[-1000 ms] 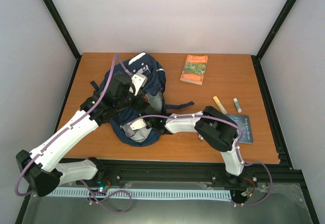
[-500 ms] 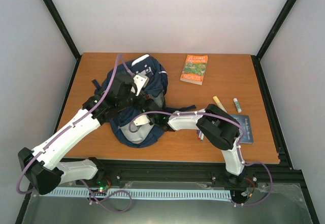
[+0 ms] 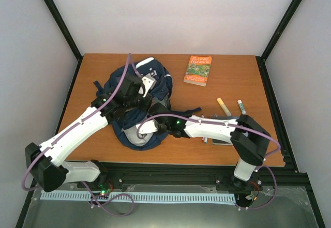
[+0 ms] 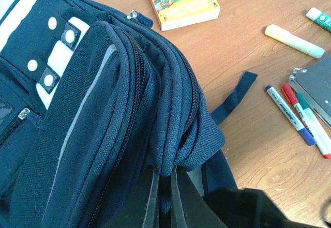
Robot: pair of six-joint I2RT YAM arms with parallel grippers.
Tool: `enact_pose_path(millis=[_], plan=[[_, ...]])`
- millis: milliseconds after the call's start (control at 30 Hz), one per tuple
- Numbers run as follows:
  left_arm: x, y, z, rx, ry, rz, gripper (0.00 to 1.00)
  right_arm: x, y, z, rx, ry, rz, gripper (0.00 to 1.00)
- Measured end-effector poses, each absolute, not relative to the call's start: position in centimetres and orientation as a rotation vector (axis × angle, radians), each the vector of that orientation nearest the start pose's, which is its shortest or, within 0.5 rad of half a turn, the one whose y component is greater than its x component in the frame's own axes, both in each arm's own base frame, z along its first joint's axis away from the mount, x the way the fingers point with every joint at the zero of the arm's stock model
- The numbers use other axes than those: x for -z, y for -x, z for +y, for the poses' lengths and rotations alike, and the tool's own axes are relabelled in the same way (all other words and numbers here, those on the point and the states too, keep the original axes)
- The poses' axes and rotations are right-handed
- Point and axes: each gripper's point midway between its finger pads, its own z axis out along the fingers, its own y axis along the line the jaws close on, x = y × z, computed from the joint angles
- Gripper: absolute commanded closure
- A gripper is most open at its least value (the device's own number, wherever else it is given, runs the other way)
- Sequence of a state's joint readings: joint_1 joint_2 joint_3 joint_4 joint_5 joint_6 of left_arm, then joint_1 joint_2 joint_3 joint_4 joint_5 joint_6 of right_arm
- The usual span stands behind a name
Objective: Pack the student bag
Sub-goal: Place the book in the student bag, then move the book to the center of the board.
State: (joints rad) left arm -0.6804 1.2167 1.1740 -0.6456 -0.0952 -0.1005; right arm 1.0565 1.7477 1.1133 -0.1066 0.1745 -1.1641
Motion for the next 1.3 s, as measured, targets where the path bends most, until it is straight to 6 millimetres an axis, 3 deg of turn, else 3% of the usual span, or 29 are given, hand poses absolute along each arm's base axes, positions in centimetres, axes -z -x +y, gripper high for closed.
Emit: enact_pose_path(millis=[133,367,500,767,933,1033,1200,1300], plan=[[-24.3,-30.3,-22.5,0.298,-0.610,2.236,0.99,-11.8,-24.0,38.2,0.155,2.036,1.186,0.61],[-22.5,-31.0,-23.0,0.264,-0.591,2.335,0.99,-10.9,-19.1,31.2,0.017,2.057,1.369,0.58],[-21.3,-30.9,-23.0,0.265,-0.564,2.399,0.99,-12.4,-18.3,27.4,-0.041,1.950,1.497,0.56],[-16.2,-29.2,-22.8,0.271,-0.542,2.557,0.94,-14.6,-20.7,19.6,-0.038,1.598,1.762,0.53],[-11.2,-27.5,-22.2,0.240,-0.538,2.704,0.74,-14.9,-22.7,14.7,-0.006,1.377,1.921,0.52],[-9.3,-26.4,-21.7,0.218,-0.528,2.774,0.62,-15.1,-23.8,12.7,-0.010,1.248,1.996,0.52],[-9.9,-25.5,-22.3,0.270,-0.542,2.785,0.52,-14.2,-26.2,9.9,-0.051,1.039,2.160,0.51],[-12.7,-25.4,-23.1,0.360,-0.556,2.704,0.39,-14.5,-28.0,8.7,-0.090,0.919,2.229,0.50]])
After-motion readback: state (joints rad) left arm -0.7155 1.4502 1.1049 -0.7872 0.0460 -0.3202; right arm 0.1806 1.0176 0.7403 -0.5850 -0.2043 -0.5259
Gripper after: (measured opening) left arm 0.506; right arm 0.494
